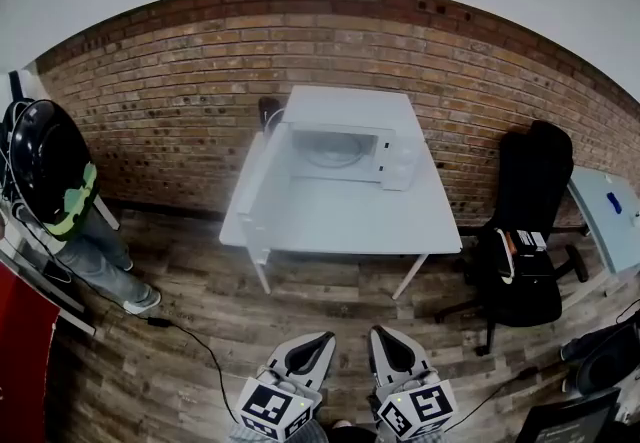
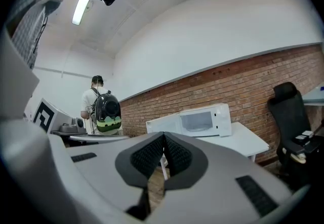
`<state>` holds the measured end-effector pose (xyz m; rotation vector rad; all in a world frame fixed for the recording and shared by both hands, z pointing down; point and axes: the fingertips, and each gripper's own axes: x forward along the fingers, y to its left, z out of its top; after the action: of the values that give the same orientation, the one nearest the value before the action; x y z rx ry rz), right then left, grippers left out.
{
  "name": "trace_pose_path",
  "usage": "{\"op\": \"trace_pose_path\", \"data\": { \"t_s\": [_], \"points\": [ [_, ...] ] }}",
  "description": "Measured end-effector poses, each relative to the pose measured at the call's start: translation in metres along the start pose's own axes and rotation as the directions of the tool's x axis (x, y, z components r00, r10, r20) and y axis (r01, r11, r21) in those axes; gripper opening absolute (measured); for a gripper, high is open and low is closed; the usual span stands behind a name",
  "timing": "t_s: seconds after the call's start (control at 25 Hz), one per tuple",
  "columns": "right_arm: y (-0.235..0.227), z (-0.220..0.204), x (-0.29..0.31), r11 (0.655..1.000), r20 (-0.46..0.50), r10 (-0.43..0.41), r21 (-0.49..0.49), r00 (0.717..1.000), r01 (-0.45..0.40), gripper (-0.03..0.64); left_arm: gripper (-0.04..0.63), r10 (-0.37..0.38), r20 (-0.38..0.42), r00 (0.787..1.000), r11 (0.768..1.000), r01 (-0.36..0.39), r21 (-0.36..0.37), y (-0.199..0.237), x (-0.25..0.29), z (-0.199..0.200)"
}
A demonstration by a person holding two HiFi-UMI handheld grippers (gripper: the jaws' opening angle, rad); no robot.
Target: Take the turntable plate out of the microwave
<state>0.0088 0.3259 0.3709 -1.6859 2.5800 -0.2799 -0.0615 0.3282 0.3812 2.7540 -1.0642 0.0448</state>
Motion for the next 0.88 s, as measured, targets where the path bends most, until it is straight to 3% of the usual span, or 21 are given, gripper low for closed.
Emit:
{"op": "trace_pose_path", "data": {
  "t_s": [0.52, 0.88],
  "points": [
    [-0.015, 0.002, -0.013, 0.999, 0.007, 0.004, 0.042, 1.000, -0.004, 0.018, 0.009, 0.015, 0.017, 1.000, 1.000, -0.015, 0.003, -0.014, 0.007, 0.000],
    [-0.028, 0.013, -0.032, 0.999, 0.042, 0.040, 0.011, 0.998, -0.041, 0.018, 0.009, 0.035, 0.022, 0.999, 0.999, -0.036, 0.007, -0.040, 0.015, 0.006]
  ]
}}
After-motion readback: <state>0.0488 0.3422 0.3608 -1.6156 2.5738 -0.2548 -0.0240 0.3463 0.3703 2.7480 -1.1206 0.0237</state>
